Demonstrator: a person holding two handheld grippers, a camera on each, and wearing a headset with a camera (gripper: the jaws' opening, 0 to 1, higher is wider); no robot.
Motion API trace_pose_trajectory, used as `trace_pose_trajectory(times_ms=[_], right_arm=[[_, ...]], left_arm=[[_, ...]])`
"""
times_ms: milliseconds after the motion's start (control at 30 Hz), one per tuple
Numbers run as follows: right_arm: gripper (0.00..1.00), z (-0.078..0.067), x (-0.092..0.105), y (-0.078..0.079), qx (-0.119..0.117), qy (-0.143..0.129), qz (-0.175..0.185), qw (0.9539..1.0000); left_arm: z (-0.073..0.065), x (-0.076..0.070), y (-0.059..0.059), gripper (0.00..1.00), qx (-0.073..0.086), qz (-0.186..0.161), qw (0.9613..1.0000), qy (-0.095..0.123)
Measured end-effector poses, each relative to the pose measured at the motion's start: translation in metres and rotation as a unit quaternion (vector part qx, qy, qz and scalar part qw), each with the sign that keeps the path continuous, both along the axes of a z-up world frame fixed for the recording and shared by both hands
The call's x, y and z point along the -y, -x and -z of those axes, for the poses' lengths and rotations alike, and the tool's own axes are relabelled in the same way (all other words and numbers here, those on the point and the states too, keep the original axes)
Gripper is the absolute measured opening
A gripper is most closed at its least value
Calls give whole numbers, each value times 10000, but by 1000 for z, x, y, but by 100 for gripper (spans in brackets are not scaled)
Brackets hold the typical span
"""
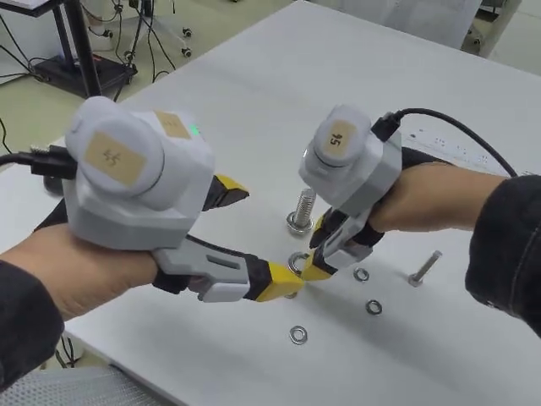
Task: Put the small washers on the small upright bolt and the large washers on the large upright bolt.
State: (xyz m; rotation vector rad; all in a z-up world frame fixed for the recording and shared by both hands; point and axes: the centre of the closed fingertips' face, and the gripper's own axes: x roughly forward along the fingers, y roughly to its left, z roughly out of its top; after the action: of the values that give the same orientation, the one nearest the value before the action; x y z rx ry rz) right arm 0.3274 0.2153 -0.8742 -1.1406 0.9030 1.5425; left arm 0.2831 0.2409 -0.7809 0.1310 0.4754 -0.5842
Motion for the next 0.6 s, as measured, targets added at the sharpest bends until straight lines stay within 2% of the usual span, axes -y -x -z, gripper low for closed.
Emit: trace_pose_trajectory(times_ms=[600], right_arm=[[29, 5, -2, 1, 94, 71, -37, 9999]], left_arm=[[2, -1, 2, 70, -1, 7, 10000, -27]])
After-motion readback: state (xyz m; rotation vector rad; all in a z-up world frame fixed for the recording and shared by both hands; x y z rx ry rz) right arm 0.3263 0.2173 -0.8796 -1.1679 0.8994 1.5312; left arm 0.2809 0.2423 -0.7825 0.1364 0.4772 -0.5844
